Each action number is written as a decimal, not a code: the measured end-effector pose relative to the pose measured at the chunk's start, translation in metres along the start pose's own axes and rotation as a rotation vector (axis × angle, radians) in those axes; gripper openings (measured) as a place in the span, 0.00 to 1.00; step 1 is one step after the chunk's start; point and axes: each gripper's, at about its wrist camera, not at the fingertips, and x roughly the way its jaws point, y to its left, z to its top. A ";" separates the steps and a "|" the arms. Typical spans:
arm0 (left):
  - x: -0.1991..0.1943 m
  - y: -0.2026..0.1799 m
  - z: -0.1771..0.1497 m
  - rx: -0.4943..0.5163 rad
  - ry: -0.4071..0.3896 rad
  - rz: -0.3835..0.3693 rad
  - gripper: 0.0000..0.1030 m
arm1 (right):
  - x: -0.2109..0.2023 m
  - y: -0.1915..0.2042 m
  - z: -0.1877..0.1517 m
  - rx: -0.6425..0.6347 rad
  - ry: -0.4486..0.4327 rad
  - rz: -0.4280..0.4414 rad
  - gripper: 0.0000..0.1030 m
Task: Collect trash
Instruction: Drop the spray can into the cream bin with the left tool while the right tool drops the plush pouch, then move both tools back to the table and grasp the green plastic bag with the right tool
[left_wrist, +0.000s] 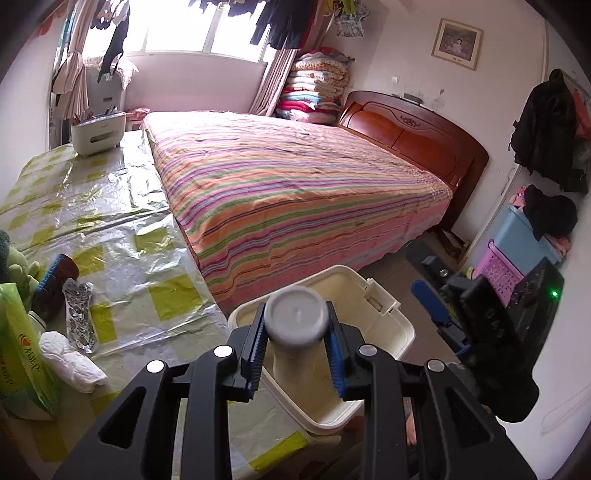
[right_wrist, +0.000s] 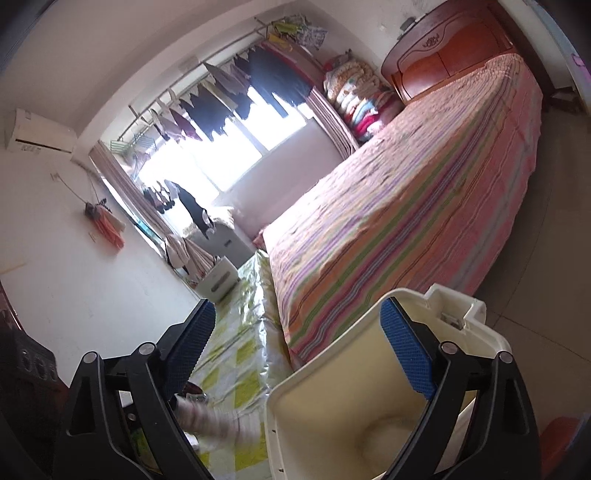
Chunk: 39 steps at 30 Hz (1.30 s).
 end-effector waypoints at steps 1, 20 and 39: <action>0.002 -0.001 0.000 0.001 0.007 -0.006 0.27 | 0.000 0.000 0.001 -0.001 0.000 0.001 0.87; 0.034 -0.012 0.009 0.038 0.034 -0.058 0.27 | -0.011 -0.005 0.005 -0.001 -0.050 0.000 0.87; 0.011 0.008 0.015 -0.063 -0.042 0.012 0.80 | -0.017 -0.003 0.006 0.021 -0.087 0.016 0.87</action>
